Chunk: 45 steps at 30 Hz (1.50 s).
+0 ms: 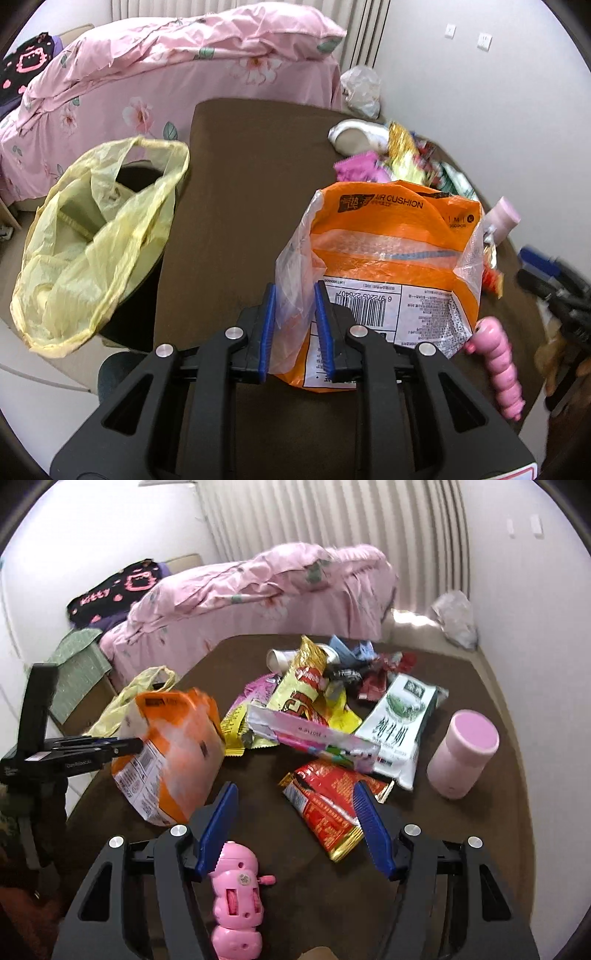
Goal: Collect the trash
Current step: 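Grasp the orange chip bag with the left gripper while the right gripper grasps the red candy wrapper, then carry both wrappers into the yellow trash bag and open both grippers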
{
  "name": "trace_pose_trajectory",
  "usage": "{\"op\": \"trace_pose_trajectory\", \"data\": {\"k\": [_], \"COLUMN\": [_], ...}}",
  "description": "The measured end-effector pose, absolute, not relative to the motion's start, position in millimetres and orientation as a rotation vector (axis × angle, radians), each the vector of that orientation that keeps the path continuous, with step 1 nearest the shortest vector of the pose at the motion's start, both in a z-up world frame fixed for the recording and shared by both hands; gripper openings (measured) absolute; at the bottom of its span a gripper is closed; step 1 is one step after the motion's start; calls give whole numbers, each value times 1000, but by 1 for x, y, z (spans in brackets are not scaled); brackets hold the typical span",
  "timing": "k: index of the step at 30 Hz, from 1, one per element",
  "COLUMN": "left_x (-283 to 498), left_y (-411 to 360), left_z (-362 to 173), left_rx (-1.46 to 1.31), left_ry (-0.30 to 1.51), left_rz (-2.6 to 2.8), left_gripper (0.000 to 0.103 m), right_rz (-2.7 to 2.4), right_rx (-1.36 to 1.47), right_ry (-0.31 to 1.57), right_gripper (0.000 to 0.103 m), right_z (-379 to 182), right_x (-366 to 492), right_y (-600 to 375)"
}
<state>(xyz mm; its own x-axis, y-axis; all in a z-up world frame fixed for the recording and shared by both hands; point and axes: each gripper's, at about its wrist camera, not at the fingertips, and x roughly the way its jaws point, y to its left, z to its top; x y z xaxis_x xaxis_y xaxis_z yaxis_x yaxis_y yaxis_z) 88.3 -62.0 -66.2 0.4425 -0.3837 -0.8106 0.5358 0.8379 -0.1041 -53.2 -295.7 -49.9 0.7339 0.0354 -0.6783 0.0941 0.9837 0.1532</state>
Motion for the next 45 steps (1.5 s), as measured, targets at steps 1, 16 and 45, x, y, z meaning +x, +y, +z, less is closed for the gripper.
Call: {"op": "trace_pose_trajectory", "data": {"k": [1,16,45], "left_x": [88,66,97], "left_y": [-63,-81,-5], "left_z": [-70,-80,7], "left_rx": [182,319,97], "left_ry": [969,957,735], "left_rz": [-574,-601,-425], "left_gripper": [20,20,20], "right_rz": [-40,-38,-68], "right_rx": [148,138,9], "right_ry": [767,893,669], "right_gripper": [60,60,16], "right_z": [-51,-99,-3], "right_x": [-51,-23,-55], "right_y": [-295,-316,-276]}}
